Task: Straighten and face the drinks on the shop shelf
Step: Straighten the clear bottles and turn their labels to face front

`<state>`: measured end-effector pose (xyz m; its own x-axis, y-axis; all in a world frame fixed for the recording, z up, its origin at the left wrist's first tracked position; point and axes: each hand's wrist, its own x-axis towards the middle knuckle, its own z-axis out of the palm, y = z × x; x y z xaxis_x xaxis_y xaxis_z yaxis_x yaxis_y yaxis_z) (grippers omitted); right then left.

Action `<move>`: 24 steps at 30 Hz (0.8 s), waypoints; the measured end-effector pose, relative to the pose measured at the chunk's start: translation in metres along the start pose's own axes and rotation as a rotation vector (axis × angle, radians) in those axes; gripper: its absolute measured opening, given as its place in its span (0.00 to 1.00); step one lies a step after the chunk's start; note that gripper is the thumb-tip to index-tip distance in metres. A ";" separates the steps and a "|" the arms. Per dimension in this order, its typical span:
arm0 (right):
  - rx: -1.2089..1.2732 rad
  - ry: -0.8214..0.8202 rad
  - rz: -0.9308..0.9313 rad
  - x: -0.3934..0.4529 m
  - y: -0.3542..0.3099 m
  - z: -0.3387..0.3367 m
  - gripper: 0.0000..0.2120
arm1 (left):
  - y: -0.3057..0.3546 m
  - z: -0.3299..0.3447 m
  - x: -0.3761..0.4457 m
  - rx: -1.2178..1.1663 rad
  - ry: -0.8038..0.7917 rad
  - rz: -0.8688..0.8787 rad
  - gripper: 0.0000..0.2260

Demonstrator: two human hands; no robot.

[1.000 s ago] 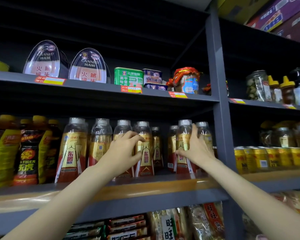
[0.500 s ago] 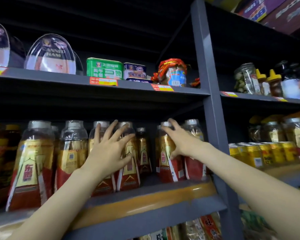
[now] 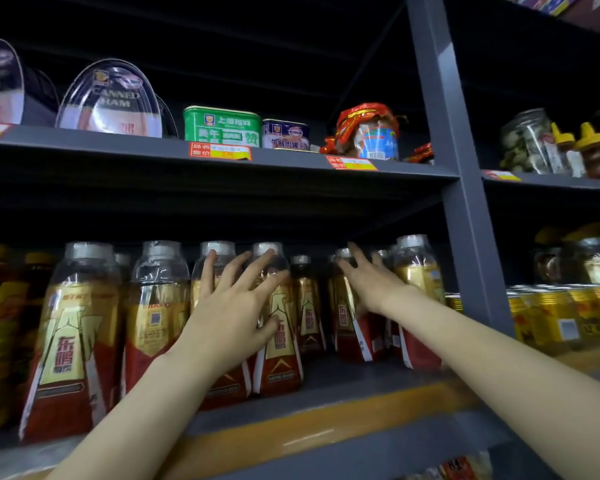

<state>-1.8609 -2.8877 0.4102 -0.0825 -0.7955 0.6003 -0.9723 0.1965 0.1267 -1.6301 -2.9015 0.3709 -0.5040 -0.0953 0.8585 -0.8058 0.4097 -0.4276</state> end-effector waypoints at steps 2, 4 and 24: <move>0.057 0.041 -0.072 0.006 -0.005 -0.003 0.45 | -0.001 0.002 0.000 0.003 -0.003 -0.004 0.27; 0.312 0.080 -0.150 0.016 -0.017 -0.003 0.44 | -0.002 0.005 0.000 0.034 -0.029 -0.016 0.31; 0.432 -0.049 -0.031 0.032 -0.059 -0.020 0.44 | -0.010 0.011 -0.001 0.095 -0.064 -0.007 0.45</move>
<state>-1.8016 -2.9129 0.4377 -0.0516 -0.8254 0.5621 -0.9760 -0.0777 -0.2037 -1.6249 -2.9154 0.3710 -0.5144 -0.1568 0.8431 -0.8338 0.3211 -0.4490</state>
